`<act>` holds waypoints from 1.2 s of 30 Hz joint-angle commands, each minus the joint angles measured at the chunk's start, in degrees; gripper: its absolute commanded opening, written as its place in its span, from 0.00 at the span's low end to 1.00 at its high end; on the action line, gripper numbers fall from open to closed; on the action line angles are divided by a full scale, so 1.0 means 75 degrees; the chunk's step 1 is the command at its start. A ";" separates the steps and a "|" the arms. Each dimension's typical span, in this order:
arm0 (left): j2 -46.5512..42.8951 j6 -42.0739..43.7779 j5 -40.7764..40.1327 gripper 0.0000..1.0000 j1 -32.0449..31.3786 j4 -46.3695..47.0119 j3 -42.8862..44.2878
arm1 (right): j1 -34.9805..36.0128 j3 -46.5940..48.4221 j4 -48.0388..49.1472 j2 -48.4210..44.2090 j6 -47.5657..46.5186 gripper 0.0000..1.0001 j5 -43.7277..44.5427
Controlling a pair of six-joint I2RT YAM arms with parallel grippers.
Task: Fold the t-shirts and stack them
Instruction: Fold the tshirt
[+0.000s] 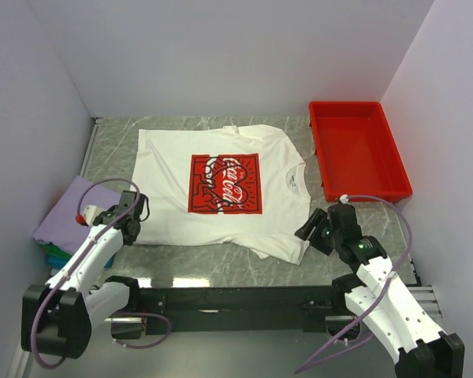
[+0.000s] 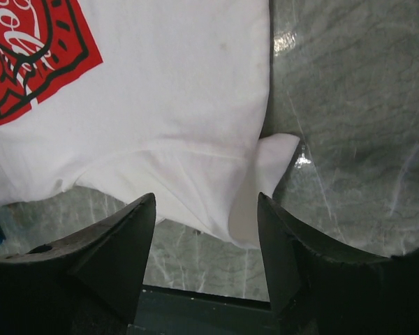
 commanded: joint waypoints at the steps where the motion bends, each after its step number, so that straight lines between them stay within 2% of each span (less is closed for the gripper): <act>1: -0.0372 0.0328 -0.0344 0.01 -0.0022 -0.0091 0.0323 | -0.0016 0.0192 -0.0557 -0.0279 0.0211 0.66 -0.0178; 7: -0.0560 0.0342 -0.0391 0.02 -0.0010 -0.0255 0.0382 | -0.0016 0.0075 -0.0934 -0.0432 0.0106 0.66 -0.0763; 10: -0.0549 0.0094 -0.0252 0.25 -0.0010 -0.0151 0.0079 | -0.0017 -0.0078 -0.0748 -0.0327 0.0223 0.66 -0.0904; 13: -0.0327 0.0001 0.0030 0.34 -0.0022 0.0095 -0.0110 | -0.0028 -0.0113 -0.0444 -0.0081 0.0294 0.66 -0.1044; 17: 0.0037 0.0152 0.0182 0.39 -0.0010 0.0318 -0.0087 | -0.0016 -0.0195 -0.0161 -0.0080 0.0305 0.66 -0.0987; 21: 0.0411 0.0246 0.0464 0.48 -0.0010 0.0576 -0.0075 | -0.0016 -0.0265 -0.0009 -0.0431 0.0212 0.66 -0.0647; 27: 0.1173 0.0129 0.0687 0.49 -0.0010 0.0506 0.0147 | -0.0016 -0.0125 0.0179 -0.0280 -0.0140 0.66 -0.0530; 32: 0.1583 -0.0326 0.0617 0.42 -0.0010 0.0145 0.0299 | -0.0016 -0.0113 0.0284 -0.0233 -0.0292 0.66 -0.0564; 36: 0.1666 -0.0538 0.0464 0.41 -0.0010 -0.0162 0.0230 | -0.0016 -0.0089 0.0413 -0.0163 -0.0327 0.66 -0.0670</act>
